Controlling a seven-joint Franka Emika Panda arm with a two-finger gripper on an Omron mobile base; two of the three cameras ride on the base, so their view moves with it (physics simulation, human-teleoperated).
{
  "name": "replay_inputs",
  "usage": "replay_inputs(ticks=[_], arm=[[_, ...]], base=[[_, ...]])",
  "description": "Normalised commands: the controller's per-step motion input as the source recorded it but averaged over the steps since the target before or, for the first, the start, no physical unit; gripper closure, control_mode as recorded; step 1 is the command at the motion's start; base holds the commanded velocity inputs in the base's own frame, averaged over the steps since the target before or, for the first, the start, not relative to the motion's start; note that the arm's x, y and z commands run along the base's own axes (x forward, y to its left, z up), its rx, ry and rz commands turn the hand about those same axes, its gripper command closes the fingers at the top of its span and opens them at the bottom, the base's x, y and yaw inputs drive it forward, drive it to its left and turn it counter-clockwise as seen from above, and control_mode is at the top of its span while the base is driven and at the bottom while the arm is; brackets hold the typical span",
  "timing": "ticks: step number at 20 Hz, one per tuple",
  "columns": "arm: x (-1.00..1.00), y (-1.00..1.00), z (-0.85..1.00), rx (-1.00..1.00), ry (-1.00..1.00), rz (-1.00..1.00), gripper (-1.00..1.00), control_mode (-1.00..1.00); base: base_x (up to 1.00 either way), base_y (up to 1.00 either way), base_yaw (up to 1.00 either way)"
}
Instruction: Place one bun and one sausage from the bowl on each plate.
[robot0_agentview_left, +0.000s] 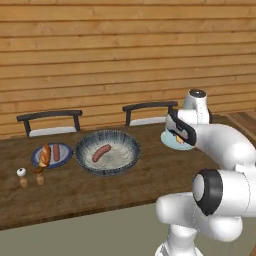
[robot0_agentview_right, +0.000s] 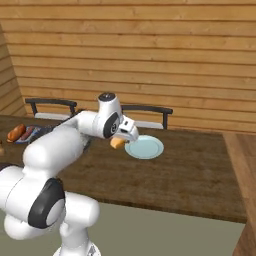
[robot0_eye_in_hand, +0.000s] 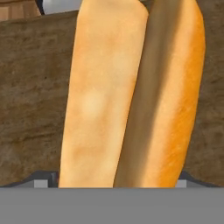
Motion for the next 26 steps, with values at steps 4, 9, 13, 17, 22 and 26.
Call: replay_inputs(ticks=[4, 9, 13, 17, 22, 26], arm=[[0.96, -0.98, -0.24, 0.00, 0.08, 0.26, 1.00, -1.00], [0.49, -0.50, -0.35, 0.00, 0.15, 0.08, 1.00, -1.00], [0.46, 0.18, -0.34, 0.00, 0.06, 0.01, 1.00, -1.00], [0.63, 0.49, -0.36, 0.00, 0.07, 0.00, 1.00, -1.00], [0.19, 0.28, -0.38, 0.00, 0.10, 0.00, 1.00, -1.00], [0.00, 0.00, -0.18, 0.00, 0.01, 0.00, 1.00, -1.00]], base=[[0.00, 0.00, 0.00], [0.00, 0.00, 0.00], [0.00, 0.00, 0.00], [0.00, 0.00, 0.00], [0.00, 0.00, 0.00], [0.00, 0.00, 0.00]])
